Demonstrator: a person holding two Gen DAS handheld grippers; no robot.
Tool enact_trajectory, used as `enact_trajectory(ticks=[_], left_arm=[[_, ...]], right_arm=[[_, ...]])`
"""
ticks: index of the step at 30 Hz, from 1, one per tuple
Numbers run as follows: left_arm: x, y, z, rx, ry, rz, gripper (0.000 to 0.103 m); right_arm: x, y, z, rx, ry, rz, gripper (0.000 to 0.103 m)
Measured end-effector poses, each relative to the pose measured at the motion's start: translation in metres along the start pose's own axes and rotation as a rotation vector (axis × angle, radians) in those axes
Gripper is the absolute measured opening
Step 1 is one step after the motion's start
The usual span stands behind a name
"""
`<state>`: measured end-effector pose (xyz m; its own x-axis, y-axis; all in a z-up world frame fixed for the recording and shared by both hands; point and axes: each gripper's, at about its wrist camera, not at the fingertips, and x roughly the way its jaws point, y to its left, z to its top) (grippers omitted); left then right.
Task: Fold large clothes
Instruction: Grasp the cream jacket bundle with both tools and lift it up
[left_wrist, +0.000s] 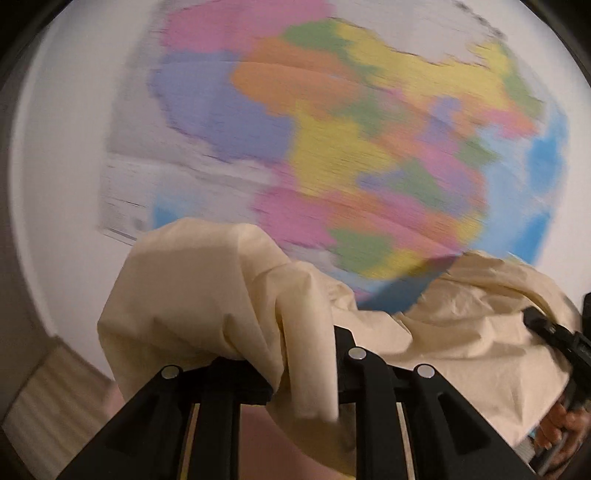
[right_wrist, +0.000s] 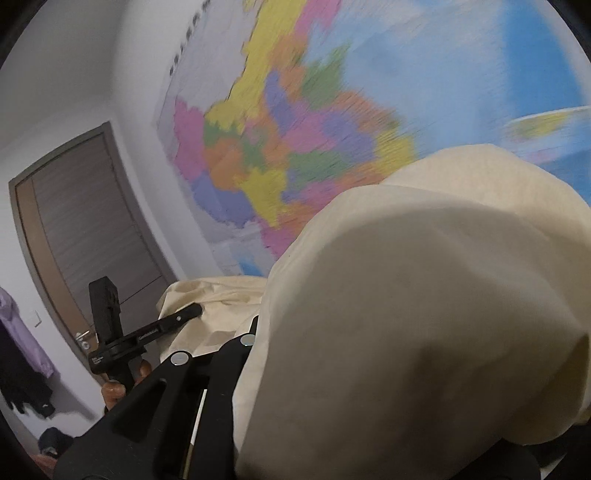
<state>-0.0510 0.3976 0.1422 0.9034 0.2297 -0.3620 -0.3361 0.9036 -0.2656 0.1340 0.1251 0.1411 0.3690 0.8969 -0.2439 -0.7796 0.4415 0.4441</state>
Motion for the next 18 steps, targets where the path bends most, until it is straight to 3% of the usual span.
enact_trajectory(ticks=[5, 11, 15, 16, 18], left_arm=[[0.041, 0.077, 0.018, -0.077, -0.002, 0.156, 0.017], [0.091, 0.161, 0.003, -0.172, -0.001, 0.224, 0.017], [0.126, 0.211, -0.052, -0.220, 0.123, 0.310, 0.021], [0.132, 0.222, -0.068, -0.237, 0.160, 0.336, 0.025], [0.133, 0.240, -0.089, -0.278, 0.210, 0.317, 0.035]], right_arm=[[0.102, 0.024, -0.010, -0.023, 0.069, 0.041, 0.012], [0.180, 0.039, -0.064, -0.069, 0.139, 0.066, 0.012], [0.224, 0.020, -0.140, -0.008, 0.401, 0.073, 0.016], [0.226, 0.016, -0.153, 0.006, 0.445, 0.072, 0.023], [0.222, 0.005, -0.173, 0.063, 0.505, 0.095, 0.033]])
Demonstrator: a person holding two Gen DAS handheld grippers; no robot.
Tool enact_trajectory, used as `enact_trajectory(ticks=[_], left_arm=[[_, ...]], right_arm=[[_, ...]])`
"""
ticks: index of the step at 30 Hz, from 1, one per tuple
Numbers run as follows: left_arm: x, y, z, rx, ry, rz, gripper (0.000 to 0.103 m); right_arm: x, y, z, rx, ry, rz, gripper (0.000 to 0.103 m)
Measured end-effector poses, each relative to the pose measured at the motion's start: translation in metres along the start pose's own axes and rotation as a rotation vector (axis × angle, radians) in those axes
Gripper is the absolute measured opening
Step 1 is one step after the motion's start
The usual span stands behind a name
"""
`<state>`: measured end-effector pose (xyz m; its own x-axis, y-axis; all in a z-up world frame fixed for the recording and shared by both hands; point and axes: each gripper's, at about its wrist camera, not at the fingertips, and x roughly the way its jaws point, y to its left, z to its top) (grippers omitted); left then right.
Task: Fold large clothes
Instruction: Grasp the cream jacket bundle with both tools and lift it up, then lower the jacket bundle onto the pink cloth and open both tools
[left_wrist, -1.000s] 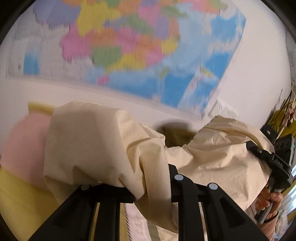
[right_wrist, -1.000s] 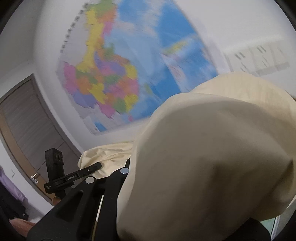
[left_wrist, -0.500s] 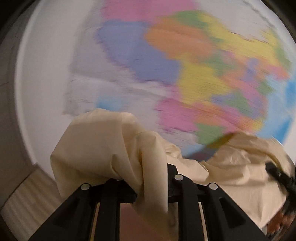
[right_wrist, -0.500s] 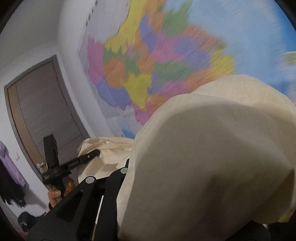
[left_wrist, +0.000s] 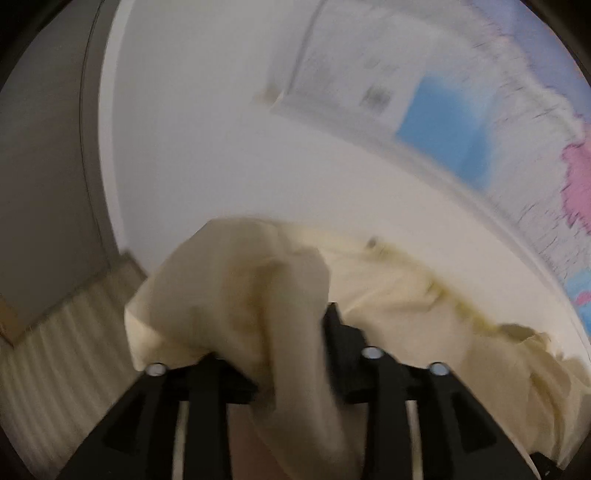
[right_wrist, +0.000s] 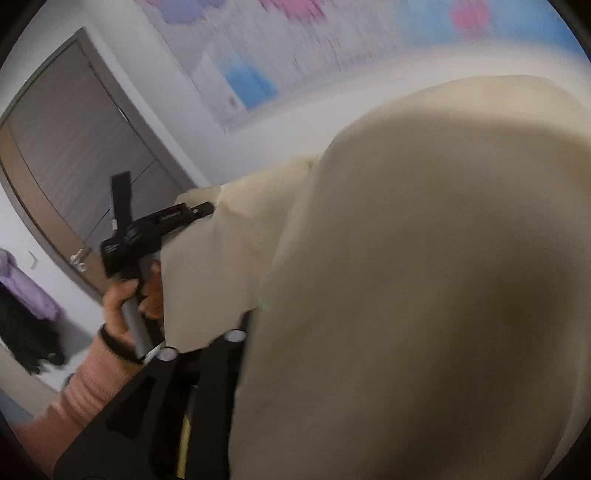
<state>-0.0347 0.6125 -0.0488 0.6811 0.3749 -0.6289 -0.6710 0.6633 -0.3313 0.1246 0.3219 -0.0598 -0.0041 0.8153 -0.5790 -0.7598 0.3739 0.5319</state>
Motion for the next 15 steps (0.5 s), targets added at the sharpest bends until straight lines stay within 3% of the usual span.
enact_trajectory(ticks=[3, 4, 5, 8, 12, 13, 15], left_arm=[[0.002, 0.017, -0.011, -0.028, 0.044, -0.046, 0.044], [0.001, 0.020, -0.012, -0.029, 0.059, -0.068, 0.047], [0.001, 0.022, -0.013, -0.033, 0.074, -0.088, 0.057], [0.000, 0.020, -0.015, -0.024, 0.104, -0.135, 0.062], [-0.003, 0.016, -0.021, 0.012, 0.093, -0.083, 0.057], [-0.002, 0.014, -0.019, 0.017, 0.093, -0.055, 0.054], [-0.001, 0.013, -0.018, 0.016, 0.086, -0.007, 0.043]], right_arm=[[-0.017, -0.013, -0.009, 0.071, 0.021, 0.069, 0.054], [-0.027, -0.018, -0.011, 0.101, 0.017, 0.076, 0.067], [-0.037, -0.022, -0.012, 0.117, 0.008, 0.091, 0.069], [-0.067, -0.036, -0.026, 0.149, -0.003, 0.094, 0.079], [-0.090, -0.068, -0.032, 0.265, -0.036, 0.046, 0.076], [-0.090, -0.075, -0.033, 0.286, -0.040, 0.046, 0.070], [-0.086, -0.077, -0.025, 0.302, -0.053, 0.053, 0.042]])
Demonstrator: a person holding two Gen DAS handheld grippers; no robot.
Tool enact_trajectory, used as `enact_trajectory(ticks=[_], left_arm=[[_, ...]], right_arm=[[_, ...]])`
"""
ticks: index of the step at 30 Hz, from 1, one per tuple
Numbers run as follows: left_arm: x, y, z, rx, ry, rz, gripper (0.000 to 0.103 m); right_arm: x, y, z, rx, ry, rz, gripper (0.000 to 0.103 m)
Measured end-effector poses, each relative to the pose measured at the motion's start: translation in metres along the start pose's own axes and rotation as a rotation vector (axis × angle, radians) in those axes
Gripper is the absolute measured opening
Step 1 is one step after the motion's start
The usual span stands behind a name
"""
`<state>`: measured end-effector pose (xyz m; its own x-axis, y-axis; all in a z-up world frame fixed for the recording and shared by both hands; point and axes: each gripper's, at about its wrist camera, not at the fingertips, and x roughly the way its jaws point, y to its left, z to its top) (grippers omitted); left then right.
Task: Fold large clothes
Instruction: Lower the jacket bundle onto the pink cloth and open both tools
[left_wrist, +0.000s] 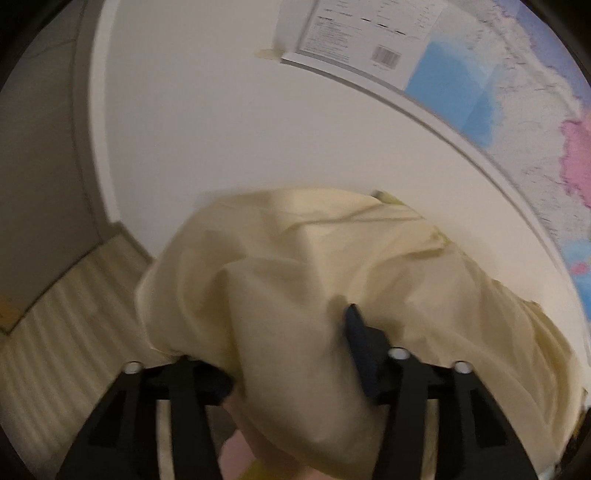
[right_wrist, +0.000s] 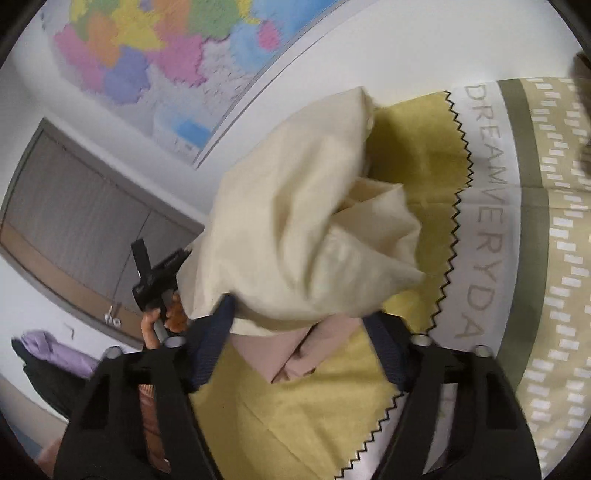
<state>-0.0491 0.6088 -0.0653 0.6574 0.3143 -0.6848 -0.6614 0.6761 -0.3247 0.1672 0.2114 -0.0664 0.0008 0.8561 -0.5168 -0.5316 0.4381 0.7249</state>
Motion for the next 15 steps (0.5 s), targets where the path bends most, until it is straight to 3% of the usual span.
enact_trajectory(ticks=[2, 4, 7, 8, 12, 14, 15], left_arm=[[0.002, -0.003, 0.003, 0.019, -0.012, 0.051, 0.042], [0.004, -0.007, 0.001, 0.034, -0.009, 0.093, 0.042], [-0.008, -0.013, -0.007, 0.053, -0.035, 0.124, 0.046], [-0.016, -0.015, -0.011, 0.062, -0.050, 0.130, 0.051], [-0.047, -0.023, -0.023, 0.092, -0.144, 0.179, 0.072], [-0.073, -0.031, -0.031, 0.120, -0.218, 0.197, 0.074], [-0.087, -0.036, -0.035, 0.134, -0.244, 0.169, 0.075]], right_arm=[[-0.001, 0.017, -0.004, -0.060, 0.000, 0.001, 0.022], [-0.001, 0.020, -0.020, -0.111, 0.067, -0.001, 0.016], [0.018, 0.005, -0.035, -0.052, 0.208, -0.043, 0.016], [0.020, 0.003, -0.038, -0.055, 0.220, -0.059, 0.016], [0.009, 0.015, -0.037, -0.126, 0.192, -0.115, 0.027], [-0.004, 0.029, -0.038, -0.198, 0.169, -0.169, 0.037], [-0.011, 0.031, -0.040, -0.222, 0.166, -0.183, 0.037]])
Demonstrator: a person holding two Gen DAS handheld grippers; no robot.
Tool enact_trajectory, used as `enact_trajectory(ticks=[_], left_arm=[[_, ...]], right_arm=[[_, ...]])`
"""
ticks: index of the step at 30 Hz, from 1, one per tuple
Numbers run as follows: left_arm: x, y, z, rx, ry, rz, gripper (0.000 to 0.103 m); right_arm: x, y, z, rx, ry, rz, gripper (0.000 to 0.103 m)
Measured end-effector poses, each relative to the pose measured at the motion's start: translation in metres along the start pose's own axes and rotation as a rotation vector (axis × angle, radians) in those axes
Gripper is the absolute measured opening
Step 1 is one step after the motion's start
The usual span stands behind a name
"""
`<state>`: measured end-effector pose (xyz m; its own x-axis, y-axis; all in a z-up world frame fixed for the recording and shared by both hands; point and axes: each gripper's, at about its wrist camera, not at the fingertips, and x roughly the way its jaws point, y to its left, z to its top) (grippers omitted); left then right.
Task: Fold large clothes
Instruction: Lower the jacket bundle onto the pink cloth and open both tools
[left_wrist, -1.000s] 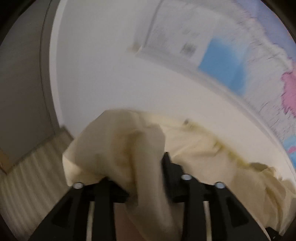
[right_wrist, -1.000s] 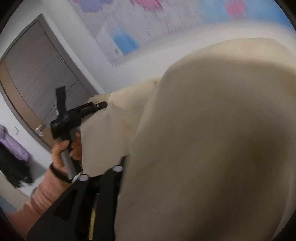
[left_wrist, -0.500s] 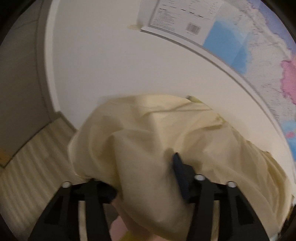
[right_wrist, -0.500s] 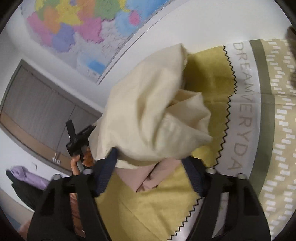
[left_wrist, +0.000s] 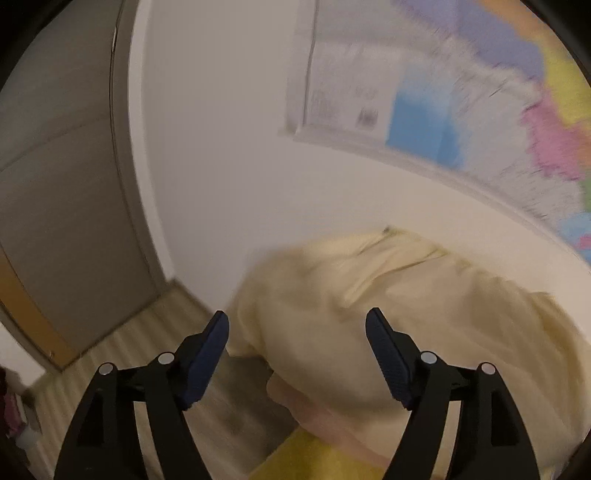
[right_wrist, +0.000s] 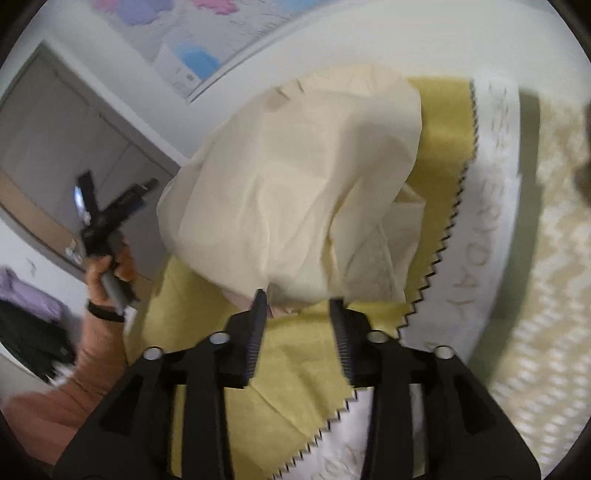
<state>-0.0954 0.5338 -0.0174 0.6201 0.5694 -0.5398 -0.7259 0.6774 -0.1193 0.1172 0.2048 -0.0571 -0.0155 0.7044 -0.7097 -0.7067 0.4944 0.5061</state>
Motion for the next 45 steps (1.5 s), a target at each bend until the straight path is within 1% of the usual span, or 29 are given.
enact_trajectory(ticks=[1, 3, 4, 5, 6, 7, 9, 11, 13, 15, 16, 18, 20, 23, 25, 27, 31, 33, 37, 39, 41, 43, 45], left_arm=[[-0.015, -0.006, -0.001, 0.021, -0.021, -0.039, 0.077], [-0.034, -0.021, -0.008, 0.078, -0.051, -0.076, 0.085], [-0.044, -0.028, -0.011, 0.113, -0.063, -0.098, 0.086], [-0.052, -0.042, -0.017, 0.157, -0.063, -0.136, 0.088], [-0.057, -0.053, -0.022, 0.181, -0.060, -0.162, 0.088], [-0.061, -0.067, -0.030, 0.213, -0.050, -0.208, 0.089], [-0.065, -0.091, -0.043, 0.265, -0.041, -0.249, 0.090], [-0.066, -0.113, -0.054, 0.306, -0.039, -0.266, 0.090], [-0.062, -0.130, -0.063, 0.329, -0.018, -0.285, 0.090], [-0.052, -0.142, -0.068, 0.335, 0.002, -0.291, 0.090], [-0.048, -0.150, -0.072, 0.345, 0.013, -0.284, 0.090], [-0.045, -0.151, -0.074, 0.342, 0.029, -0.279, 0.090], [-0.043, -0.152, -0.078, 0.338, 0.038, -0.287, 0.090], [-0.042, -0.151, -0.083, 0.332, 0.052, -0.287, 0.090], [-0.038, -0.151, -0.086, 0.327, 0.071, -0.290, 0.091], [-0.036, -0.152, -0.090, 0.339, 0.073, -0.281, 0.092], [-0.036, -0.151, -0.092, 0.333, 0.077, -0.280, 0.093], [-0.037, -0.148, -0.091, 0.323, 0.079, -0.285, 0.093], [-0.045, -0.143, -0.090, 0.302, 0.073, -0.300, 0.093], [-0.051, -0.141, -0.090, 0.284, 0.069, -0.308, 0.093], [-0.057, -0.139, -0.093, 0.253, 0.068, -0.320, 0.096], [-0.061, -0.140, -0.097, 0.237, 0.075, -0.324, 0.096], [-0.062, -0.145, -0.104, 0.238, 0.075, -0.298, 0.096]], right_arm=[[-0.009, 0.006, -0.002, -0.034, -0.015, -0.030, 0.038], [-0.024, 0.014, -0.005, -0.086, -0.038, -0.066, 0.042], [-0.034, 0.019, -0.007, -0.115, -0.064, -0.084, 0.048], [-0.042, 0.021, -0.010, -0.136, -0.084, -0.102, 0.051], [-0.048, 0.025, -0.011, -0.160, -0.101, -0.124, 0.051], [-0.054, 0.030, -0.011, -0.185, -0.121, -0.141, 0.051], [-0.057, 0.042, -0.006, -0.216, -0.159, -0.147, 0.051], [-0.058, 0.049, 0.002, -0.232, -0.194, -0.142, 0.051], [-0.055, 0.052, 0.008, -0.241, -0.224, -0.128, 0.051], [-0.043, 0.052, 0.018, -0.231, -0.242, -0.135, 0.060], [-0.038, 0.049, 0.021, -0.219, -0.240, -0.124, 0.066], [-0.020, 0.052, 0.029, -0.204, -0.217, -0.111, 0.065], [-0.002, 0.051, 0.032, -0.215, -0.192, -0.143, 0.064], [0.026, 0.040, 0.030, -0.201, -0.125, -0.150, 0.061], [0.037, 0.032, 0.024, -0.193, -0.095, -0.145, 0.061], [0.043, 0.026, 0.021, -0.175, -0.076, -0.133, 0.061], [0.036, 0.027, 0.019, -0.167, -0.059, -0.132, 0.061], [0.027, 0.029, 0.019, -0.167, -0.070, -0.128, 0.062], [0.005, 0.036, 0.019, -0.174, -0.134, -0.120, 0.063], [-0.001, 0.042, 0.019, -0.199, -0.167, -0.163, 0.063], [0.001, 0.046, 0.018, -0.220, -0.167, -0.165, 0.063], [0.008, 0.049, 0.016, -0.242, -0.160, -0.191, 0.066], [0.021, 0.048, 0.012, -0.248, -0.127, -0.214, 0.067]])
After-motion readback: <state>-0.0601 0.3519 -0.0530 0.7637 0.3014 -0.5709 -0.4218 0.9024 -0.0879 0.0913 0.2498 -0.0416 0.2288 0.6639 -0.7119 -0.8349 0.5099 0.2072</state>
